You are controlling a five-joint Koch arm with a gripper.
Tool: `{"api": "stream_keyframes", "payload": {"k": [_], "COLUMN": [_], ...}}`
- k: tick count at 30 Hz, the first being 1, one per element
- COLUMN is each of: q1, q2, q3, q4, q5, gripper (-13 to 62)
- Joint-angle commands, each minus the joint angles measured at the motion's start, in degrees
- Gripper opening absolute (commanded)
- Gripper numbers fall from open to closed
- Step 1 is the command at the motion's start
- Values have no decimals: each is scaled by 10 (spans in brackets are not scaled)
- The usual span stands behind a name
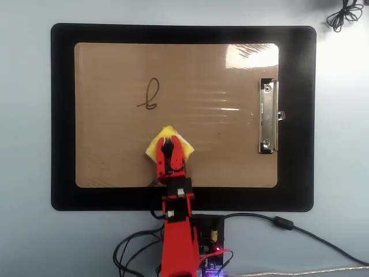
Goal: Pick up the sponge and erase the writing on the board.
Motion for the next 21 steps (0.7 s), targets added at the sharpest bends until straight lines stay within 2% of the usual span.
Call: {"api": "stream_keyframes", "payload": {"k": [1,3,5,7,11,13,16,18,20,21], "q1": [-2,1,0,-2,-39,-51,-51,-48,-40,-35], "q2": [-199,-340,-369,-311,-44,-10,-155,-382,-533,-571], "q3": [-159,-309,-337,-259,-8,11,-90,-305,-492,-541], "q4": [-41,-78,-90,-90,-70,-44,-60,-106,-130,-129], "q5": [-5,-3,0,0,-5,-5,-6,-3,0,0], "gripper": [-77,-77,-77,-77,-77,-77,-77,-77,-77,-77]}}
